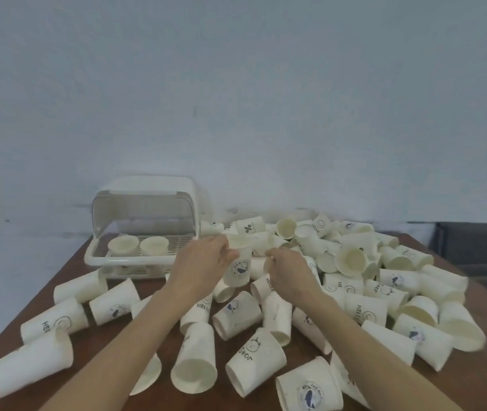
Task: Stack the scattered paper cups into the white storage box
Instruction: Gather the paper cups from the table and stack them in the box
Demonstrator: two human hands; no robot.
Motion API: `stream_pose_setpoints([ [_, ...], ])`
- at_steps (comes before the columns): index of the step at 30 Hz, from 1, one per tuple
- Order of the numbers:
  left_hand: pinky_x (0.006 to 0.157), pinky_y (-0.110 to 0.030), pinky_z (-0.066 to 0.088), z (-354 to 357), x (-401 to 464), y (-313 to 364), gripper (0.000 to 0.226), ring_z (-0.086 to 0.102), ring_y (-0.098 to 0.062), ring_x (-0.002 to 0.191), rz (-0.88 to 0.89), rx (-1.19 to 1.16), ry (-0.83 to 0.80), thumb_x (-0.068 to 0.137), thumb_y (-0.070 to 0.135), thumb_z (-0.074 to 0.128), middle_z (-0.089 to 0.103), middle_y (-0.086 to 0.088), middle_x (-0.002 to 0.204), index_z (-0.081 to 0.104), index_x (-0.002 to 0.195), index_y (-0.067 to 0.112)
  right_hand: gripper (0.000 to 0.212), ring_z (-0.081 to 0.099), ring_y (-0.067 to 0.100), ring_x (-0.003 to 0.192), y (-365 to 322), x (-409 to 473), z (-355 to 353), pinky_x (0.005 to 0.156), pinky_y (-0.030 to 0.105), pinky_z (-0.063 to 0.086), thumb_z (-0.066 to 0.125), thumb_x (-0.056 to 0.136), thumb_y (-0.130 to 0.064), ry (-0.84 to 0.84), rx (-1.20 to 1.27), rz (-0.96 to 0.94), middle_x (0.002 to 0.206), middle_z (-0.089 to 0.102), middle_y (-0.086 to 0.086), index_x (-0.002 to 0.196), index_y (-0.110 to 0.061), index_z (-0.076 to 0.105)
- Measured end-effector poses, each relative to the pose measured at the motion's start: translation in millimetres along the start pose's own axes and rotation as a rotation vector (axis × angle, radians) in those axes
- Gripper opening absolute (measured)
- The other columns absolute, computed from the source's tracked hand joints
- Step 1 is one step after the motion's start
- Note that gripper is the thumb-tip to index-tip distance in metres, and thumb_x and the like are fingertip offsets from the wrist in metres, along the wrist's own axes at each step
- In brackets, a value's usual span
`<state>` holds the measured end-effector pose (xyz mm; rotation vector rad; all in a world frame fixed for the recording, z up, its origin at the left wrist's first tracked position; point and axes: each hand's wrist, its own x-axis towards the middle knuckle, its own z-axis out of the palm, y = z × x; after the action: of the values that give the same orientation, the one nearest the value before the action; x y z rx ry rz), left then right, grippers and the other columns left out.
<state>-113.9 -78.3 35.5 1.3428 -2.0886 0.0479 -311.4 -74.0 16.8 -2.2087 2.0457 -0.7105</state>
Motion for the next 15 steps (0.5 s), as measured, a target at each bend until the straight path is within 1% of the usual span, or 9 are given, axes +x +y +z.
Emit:
stream_pose_setpoints([
  [2, 0.069, -0.034, 0.040, 10, 7, 10, 0.031, 0.057, -0.023, 0.083, 0.033, -0.008, 0.011, 0.096, 0.047, 0.048, 0.062, 0.004, 0.086, 0.058, 0.088, 0.019, 0.043, 0.056, 0.025, 0.112, 16, 0, -5, 0.093, 0.036, 0.046, 0.040, 0.090, -0.003, 0.026, 0.001, 0.016, 0.122, 0.061, 0.005, 0.127, -0.013, 0.058],
  [4, 0.069, -0.034, 0.041, 20, 12, 18, 0.032, 0.058, -0.024, 0.082, 0.056, -0.011, 0.004, 0.096, 0.048, 0.046, 0.061, 0.004, 0.083, 0.061, 0.090, 0.021, 0.045, 0.057, 0.025, 0.112, 32, 0, -10, 0.092, 0.037, 0.046, 0.040, 0.087, -0.001, 0.055, -0.001, 0.029, 0.123, 0.061, 0.004, 0.125, -0.015, 0.060],
  [7, 0.071, -0.036, 0.043, 34, 18, 28, 0.034, 0.057, -0.023, 0.082, 0.056, -0.037, -0.003, 0.096, 0.051, 0.044, 0.057, 0.005, 0.078, 0.066, 0.093, 0.024, 0.047, 0.054, 0.026, 0.117, 55, -1, -16, 0.096, 0.034, 0.042, 0.040, 0.088, 0.000, 0.062, -0.038, 0.075, 0.128, 0.059, 0.007, 0.130, -0.012, 0.057],
  [8, 0.071, -0.036, 0.044, 38, 20, 32, 0.035, 0.057, -0.023, 0.082, 0.056, -0.048, -0.002, 0.095, 0.051, 0.045, 0.057, 0.004, 0.077, 0.067, 0.094, 0.025, 0.047, 0.054, 0.026, 0.116, 62, -2, -17, 0.095, 0.033, 0.041, 0.040, 0.089, -0.001, 0.070, -0.049, 0.084, 0.127, 0.060, 0.008, 0.131, -0.011, 0.056],
  [11, 0.070, -0.035, 0.043, 49, 24, 40, 0.037, 0.058, -0.022, 0.080, 0.057, -0.054, -0.026, 0.095, 0.052, 0.044, 0.058, 0.004, 0.078, 0.070, 0.095, 0.026, 0.045, 0.055, 0.028, 0.106, 84, -3, -19, 0.083, 0.031, 0.041, 0.040, 0.088, -0.002, 0.078, -0.080, 0.103, 0.113, 0.062, 0.008, 0.128, -0.014, 0.057],
  [13, 0.067, -0.032, 0.041, 56, 24, 44, 0.038, 0.057, -0.020, 0.080, 0.055, -0.061, -0.040, 0.095, 0.053, 0.043, 0.057, 0.006, 0.078, 0.070, 0.095, 0.027, 0.041, 0.056, 0.029, 0.103, 98, -6, -23, 0.080, 0.034, 0.045, 0.041, 0.085, -0.004, 0.080, -0.119, 0.151, 0.106, 0.060, 0.008, 0.120, -0.014, 0.059],
  [15, 0.065, -0.031, 0.039, 61, 22, 46, 0.037, 0.057, -0.019, 0.080, 0.051, -0.072, -0.045, 0.095, 0.054, 0.043, 0.057, 0.007, 0.078, 0.070, 0.095, 0.028, 0.038, 0.055, 0.029, 0.101, 113, -9, -30, 0.078, 0.038, 0.046, 0.042, 0.083, -0.003, 0.088, -0.235, 0.215, 0.105, 0.059, 0.008, 0.115, -0.013, 0.058],
])
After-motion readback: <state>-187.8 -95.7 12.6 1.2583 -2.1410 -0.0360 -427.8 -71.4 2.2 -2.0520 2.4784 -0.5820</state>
